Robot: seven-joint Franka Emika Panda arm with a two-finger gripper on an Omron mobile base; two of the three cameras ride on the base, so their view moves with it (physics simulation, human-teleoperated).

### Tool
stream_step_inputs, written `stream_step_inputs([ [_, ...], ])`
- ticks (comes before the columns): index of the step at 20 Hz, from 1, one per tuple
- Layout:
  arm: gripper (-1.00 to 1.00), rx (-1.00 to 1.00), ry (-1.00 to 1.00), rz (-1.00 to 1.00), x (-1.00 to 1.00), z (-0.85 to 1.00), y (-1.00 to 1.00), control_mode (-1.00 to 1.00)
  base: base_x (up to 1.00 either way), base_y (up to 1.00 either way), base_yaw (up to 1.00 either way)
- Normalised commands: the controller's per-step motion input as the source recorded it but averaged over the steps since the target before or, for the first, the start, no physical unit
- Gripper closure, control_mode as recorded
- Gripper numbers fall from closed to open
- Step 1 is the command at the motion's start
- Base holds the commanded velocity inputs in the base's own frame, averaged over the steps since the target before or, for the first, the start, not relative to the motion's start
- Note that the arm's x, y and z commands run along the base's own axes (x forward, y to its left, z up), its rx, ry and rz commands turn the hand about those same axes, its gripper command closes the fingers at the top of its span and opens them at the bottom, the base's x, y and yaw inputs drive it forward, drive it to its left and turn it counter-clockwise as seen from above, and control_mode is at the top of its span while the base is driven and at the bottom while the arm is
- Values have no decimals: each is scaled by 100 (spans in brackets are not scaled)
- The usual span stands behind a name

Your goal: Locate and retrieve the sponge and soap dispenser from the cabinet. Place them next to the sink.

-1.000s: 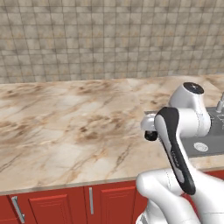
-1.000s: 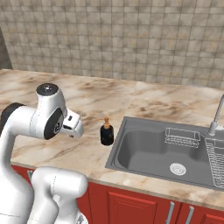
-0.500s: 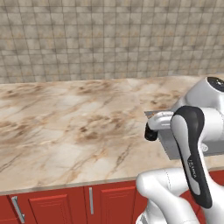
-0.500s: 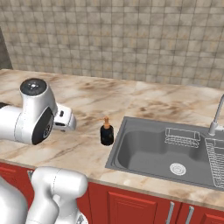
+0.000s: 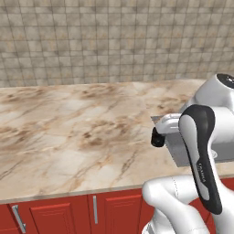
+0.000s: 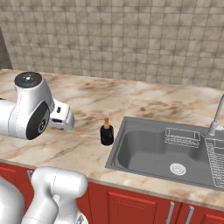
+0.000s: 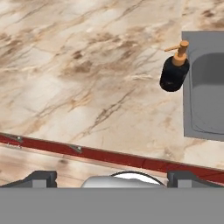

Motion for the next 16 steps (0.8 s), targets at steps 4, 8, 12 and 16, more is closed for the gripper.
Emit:
stream_step_inputs([
  [4, -100, 0, 1, 0, 0, 0, 4, -100, 0, 0, 0],
  [8, -100, 0, 2, 0, 0, 0, 5, 100, -5, 36, 2],
  [12, -100, 0, 0, 0, 0, 0, 0, 100, -3, 78, 22],
  [16, -100, 0, 0, 0, 0, 0, 0, 100, -11, 70, 33],
])
